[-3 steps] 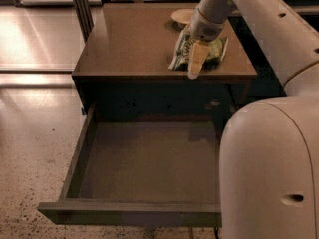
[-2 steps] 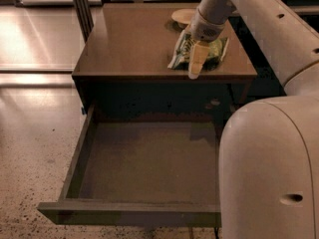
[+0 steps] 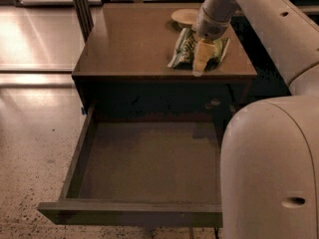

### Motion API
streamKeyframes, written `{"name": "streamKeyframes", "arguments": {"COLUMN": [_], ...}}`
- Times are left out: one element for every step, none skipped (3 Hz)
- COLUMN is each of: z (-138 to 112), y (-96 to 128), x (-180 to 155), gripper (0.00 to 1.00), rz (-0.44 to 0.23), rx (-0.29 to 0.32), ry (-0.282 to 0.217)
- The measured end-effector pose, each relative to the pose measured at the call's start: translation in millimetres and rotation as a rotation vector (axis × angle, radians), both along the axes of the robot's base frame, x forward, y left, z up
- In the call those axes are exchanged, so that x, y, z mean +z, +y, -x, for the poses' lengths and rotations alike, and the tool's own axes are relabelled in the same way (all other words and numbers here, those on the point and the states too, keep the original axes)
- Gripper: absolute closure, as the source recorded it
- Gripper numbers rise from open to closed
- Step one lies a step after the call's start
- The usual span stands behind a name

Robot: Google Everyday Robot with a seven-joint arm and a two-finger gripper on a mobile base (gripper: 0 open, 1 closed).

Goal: Place green jalapeno chip bag into top drawer

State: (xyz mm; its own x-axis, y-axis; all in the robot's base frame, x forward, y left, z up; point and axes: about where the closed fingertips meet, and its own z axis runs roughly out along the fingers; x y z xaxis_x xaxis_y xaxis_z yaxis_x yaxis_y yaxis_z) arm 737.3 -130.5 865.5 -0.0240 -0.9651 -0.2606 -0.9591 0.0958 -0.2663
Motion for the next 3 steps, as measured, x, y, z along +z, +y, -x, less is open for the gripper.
{"name": "streamKeyframes", "arguments": {"z": [-0.7,1.1,1.1], "y": [10.4,15.2,15.3], "x": [-14.2,-26.6,-26.7], "gripper": [0.00,0.00,0.19], "rz": [-0.017,-0.036,-0.036], "rx": [0.023,0.038,0.038], "ry": [0.017,0.049,0.050]}}
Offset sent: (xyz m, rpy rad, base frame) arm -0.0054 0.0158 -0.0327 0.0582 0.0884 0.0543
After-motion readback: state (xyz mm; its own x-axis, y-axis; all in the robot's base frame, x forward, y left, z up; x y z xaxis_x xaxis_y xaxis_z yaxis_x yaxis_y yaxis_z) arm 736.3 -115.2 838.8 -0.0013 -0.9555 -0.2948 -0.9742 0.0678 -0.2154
